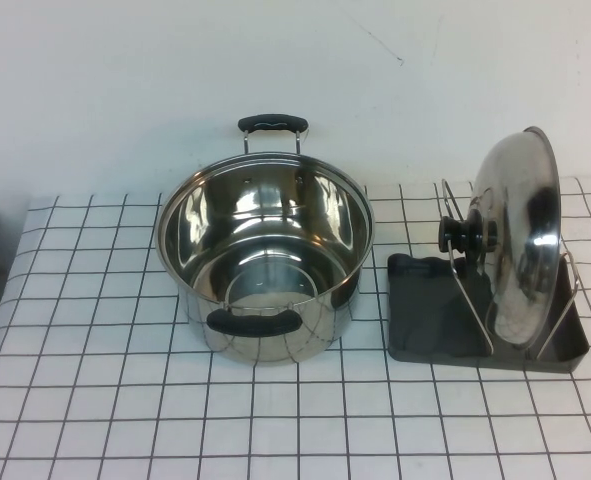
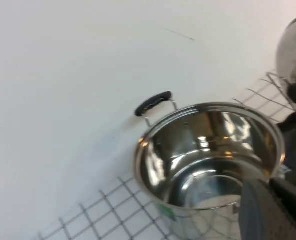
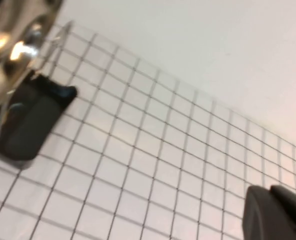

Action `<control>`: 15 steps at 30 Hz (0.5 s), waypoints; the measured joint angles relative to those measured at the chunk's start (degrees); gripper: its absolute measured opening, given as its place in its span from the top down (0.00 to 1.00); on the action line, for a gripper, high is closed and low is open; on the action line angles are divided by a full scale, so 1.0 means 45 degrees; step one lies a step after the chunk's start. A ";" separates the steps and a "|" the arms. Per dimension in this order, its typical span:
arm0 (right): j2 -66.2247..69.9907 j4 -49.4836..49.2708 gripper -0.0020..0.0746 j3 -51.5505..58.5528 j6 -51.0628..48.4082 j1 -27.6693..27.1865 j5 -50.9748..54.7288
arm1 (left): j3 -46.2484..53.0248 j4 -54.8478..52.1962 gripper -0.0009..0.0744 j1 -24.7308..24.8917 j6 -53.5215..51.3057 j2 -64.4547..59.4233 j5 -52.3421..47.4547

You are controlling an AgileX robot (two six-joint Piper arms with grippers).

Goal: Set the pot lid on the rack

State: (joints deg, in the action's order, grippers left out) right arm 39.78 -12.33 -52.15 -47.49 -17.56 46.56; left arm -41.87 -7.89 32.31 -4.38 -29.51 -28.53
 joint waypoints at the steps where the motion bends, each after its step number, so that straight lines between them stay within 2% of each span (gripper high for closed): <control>1: 0.0000 0.0112 0.98 0.0000 0.0156 0.0000 -0.0178 | 0.0405 -0.0498 0.99 0.0000 0.0325 0.0461 0.0183; 5: -0.0187 -0.0959 0.98 0.0094 -0.1344 0.0000 -0.0981 | 0.1844 -0.3107 0.99 0.0000 0.3095 0.2342 0.0690; 9: -0.1257 -0.3939 0.98 0.1039 -0.4170 0.0000 -0.2060 | 0.3397 -0.5280 0.99 0.0000 0.6310 0.4273 0.0758; 12: -0.2478 -0.5882 0.98 0.2130 -0.5342 0.0000 -0.2710 | 0.4506 -0.5806 0.99 0.0000 0.7706 0.5389 0.0758; 15: -0.3622 -0.7236 0.98 0.3362 -0.6545 0.0000 -0.3084 | 0.5525 -0.5940 0.99 0.0000 0.8113 0.6174 0.0758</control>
State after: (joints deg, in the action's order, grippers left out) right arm 23.48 -44.90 -37.03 -76.94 -17.56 32.68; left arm -17.00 -34.63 32.31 32.12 -1.73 -25.12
